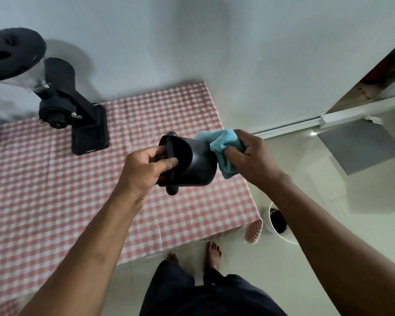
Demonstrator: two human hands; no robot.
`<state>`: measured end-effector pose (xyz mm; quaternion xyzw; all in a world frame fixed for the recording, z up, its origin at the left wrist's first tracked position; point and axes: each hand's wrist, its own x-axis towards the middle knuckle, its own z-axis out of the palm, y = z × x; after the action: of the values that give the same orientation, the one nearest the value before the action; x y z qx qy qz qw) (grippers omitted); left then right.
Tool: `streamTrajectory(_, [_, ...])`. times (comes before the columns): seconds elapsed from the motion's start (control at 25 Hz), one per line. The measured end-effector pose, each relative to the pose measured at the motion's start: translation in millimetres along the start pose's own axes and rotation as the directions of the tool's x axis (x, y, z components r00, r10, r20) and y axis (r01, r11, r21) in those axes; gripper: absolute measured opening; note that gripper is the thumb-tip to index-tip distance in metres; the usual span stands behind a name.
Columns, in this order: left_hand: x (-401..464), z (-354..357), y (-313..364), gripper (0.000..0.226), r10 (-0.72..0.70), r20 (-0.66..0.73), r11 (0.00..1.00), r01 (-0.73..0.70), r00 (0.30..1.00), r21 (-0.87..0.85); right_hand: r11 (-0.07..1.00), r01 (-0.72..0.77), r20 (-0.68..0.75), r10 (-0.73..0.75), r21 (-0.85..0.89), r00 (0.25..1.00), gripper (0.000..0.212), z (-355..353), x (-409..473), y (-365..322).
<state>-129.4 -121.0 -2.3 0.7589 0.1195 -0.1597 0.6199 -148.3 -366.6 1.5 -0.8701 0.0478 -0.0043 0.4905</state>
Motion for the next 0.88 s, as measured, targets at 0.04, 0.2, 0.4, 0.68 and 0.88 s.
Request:
streamTrajectory(0.04, [2.8, -5.0, -5.7, 0.025, -0.008, -0.01, 1.0, 0.008, 1.0, -0.005, 0.998, 0.026, 0.008, -0.025, -0.056, 1.0, 0.021, -2.0, -3.3, 7.3])
streamTrajectory(0.2, [4.6, -23.0, -25.1, 0.026, -0.07, -0.008, 0.998, 0.07, 0.998, -0.012, 0.792, 0.361, 0.146, -0.333, -0.493, 0.931, 0.031, 9.6, -30.7, 63.1])
streamTrajectory(0.4, [1.4, -36.5, -51.6, 0.042, -0.138, 0.015, 0.99, 0.137, 0.99, 0.023, 0.599, 0.213, 0.485, 0.338, -0.772, 0.807, 0.073, 56.9, -92.7, 137.2])
streamTrajectory(0.68, [2.0, -49.3, -56.2, 0.047, -0.074, 0.086, 0.985, 0.06, 0.994, 0.159, 0.729, -0.038, 0.303, 0.331, -0.683, 0.894, 0.072, 72.2, -93.2, 98.1])
streamTrajectory(0.88, [1.3, -61.0, -35.1, 0.049, 0.086, 0.191, 0.939, -0.144, 0.978, 0.311, 0.971, -0.209, 0.057, 0.217, -0.115, 0.975, 0.057, 79.2, -52.7, 5.0])
